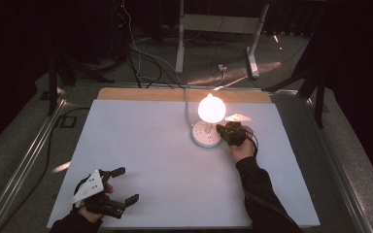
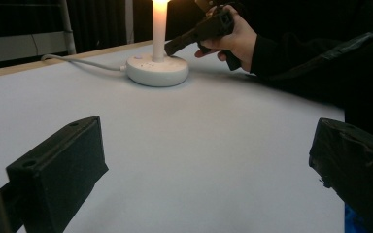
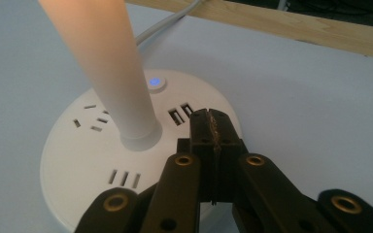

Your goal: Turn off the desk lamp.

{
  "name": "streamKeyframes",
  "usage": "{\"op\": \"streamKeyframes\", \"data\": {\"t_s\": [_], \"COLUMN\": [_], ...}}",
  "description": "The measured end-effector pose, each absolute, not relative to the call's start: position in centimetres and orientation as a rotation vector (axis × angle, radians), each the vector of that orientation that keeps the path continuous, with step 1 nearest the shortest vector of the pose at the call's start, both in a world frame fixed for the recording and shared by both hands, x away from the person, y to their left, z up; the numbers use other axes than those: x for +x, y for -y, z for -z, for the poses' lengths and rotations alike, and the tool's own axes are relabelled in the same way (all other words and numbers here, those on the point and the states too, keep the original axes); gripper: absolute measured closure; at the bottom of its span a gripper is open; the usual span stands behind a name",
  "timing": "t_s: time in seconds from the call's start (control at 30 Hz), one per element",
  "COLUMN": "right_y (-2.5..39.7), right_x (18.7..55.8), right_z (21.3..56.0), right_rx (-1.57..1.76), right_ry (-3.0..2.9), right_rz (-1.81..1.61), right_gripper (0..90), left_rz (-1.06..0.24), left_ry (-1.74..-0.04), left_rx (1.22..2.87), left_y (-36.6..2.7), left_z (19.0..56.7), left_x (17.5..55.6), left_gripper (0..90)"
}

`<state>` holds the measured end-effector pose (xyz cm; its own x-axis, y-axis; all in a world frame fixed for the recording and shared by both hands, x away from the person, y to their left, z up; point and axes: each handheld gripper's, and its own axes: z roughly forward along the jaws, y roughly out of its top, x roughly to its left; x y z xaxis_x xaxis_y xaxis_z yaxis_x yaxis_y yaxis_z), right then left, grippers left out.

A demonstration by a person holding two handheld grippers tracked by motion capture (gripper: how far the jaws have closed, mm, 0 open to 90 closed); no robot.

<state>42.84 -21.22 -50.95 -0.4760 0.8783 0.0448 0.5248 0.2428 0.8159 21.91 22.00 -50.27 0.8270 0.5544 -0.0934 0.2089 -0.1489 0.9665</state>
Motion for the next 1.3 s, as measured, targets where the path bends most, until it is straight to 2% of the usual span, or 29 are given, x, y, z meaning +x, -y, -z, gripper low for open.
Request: {"op": "streamKeyframes", "data": {"t_s": [0.37, 0.67, 1.0, 1.3], "right_y": [21.1, 22.0, 22.1, 21.9], "right_x": [42.7, 42.6, 42.5, 42.8], "right_z": [51.1, 49.2, 48.6, 49.4], "right_rx": [1.276, 1.287, 1.280, 1.293], "right_ry": [-2.085, -2.055, -2.056, -2.074], "right_rz": [-1.123, -1.170, -1.169, -1.156], "right_gripper": [90.0, 90.0, 90.0, 90.0], "left_rz": [-0.335, -0.336, -0.334, -0.335], "left_ry": [-0.591, -0.594, -0.594, -0.596], "left_rx": [1.730, 1.731, 1.728, 1.727], "left_y": [-21.9, -21.9, -21.9, -22.0], "left_z": [50.3, 50.3, 50.3, 50.3], "left_x": [21.9, 21.9, 21.9, 21.9], "left_gripper": [0.5, 0.5, 0.4, 0.5]}}
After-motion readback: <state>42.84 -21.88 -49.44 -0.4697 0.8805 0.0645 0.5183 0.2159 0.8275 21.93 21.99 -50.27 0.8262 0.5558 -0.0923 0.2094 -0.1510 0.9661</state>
